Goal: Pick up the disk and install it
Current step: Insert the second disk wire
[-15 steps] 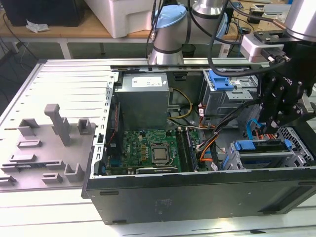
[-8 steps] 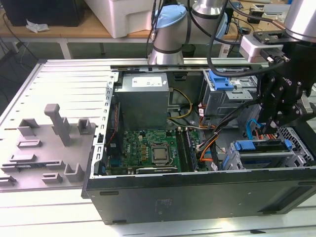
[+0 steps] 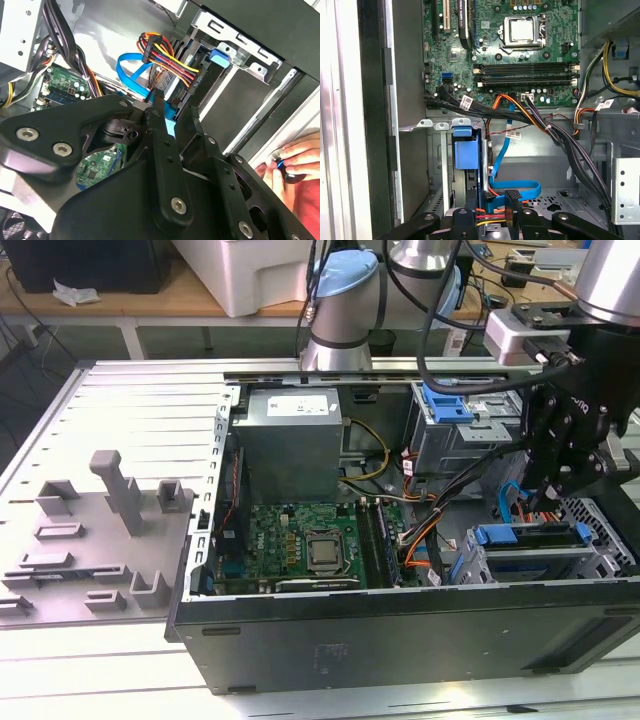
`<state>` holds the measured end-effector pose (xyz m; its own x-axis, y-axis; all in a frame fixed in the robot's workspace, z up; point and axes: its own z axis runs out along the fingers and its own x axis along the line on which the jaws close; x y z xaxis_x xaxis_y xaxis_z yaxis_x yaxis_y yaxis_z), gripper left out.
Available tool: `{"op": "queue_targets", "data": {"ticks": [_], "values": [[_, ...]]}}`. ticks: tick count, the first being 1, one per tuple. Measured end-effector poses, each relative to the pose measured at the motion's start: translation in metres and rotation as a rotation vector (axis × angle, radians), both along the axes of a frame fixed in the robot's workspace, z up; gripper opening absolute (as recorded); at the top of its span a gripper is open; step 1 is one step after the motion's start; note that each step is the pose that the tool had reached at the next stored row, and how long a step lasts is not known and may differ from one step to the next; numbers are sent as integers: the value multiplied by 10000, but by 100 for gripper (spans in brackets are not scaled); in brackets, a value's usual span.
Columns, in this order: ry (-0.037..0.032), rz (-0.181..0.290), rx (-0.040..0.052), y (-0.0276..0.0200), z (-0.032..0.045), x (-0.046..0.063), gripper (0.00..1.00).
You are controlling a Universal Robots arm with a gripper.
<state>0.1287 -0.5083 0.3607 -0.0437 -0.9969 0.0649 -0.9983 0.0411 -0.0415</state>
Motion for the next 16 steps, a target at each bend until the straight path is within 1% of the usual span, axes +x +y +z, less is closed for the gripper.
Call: {"op": "queue_targets", "data": {"ticks": [4, 12, 13, 15, 16], "values": [[0, -97, -6, 12, -8, 0, 36], [0, -164, -21, 14, -20, 0, 36], [0, -169, -20, 14, -21, 0, 35], [0, -186, -20, 14, -24, 0, 22], [0, -191, -19, 14, -25, 0, 16]]}}
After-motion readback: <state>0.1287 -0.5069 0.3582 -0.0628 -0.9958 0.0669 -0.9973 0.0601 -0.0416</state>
